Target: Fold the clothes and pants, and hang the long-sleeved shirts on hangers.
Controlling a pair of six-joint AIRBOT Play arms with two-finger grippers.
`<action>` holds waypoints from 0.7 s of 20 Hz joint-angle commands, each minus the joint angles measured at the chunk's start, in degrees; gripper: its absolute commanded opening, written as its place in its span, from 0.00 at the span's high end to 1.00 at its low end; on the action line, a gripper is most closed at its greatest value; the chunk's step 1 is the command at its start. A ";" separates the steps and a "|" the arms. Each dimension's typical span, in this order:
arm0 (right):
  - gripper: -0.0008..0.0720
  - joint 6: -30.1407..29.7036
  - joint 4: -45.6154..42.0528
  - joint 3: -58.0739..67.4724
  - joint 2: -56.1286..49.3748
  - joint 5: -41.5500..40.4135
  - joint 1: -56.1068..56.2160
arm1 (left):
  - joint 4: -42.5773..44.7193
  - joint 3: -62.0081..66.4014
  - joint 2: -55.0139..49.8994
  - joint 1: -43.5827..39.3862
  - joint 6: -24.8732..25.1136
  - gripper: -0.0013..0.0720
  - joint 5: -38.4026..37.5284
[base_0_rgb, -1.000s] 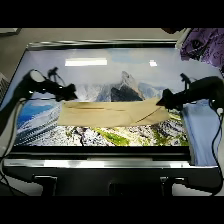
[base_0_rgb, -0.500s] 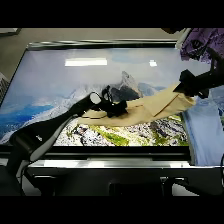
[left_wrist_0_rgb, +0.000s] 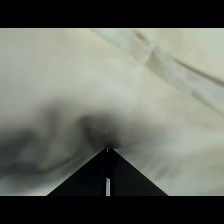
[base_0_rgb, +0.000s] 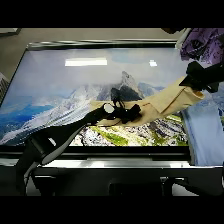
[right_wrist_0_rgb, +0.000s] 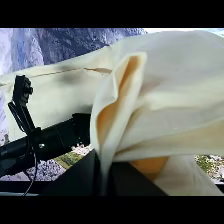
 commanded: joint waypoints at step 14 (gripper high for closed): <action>0.95 13.18 -8.26 0.35 -8.55 13.86 38.14 | 40.68 0.52 35.89 50.12 -1.14 0.96 -38.93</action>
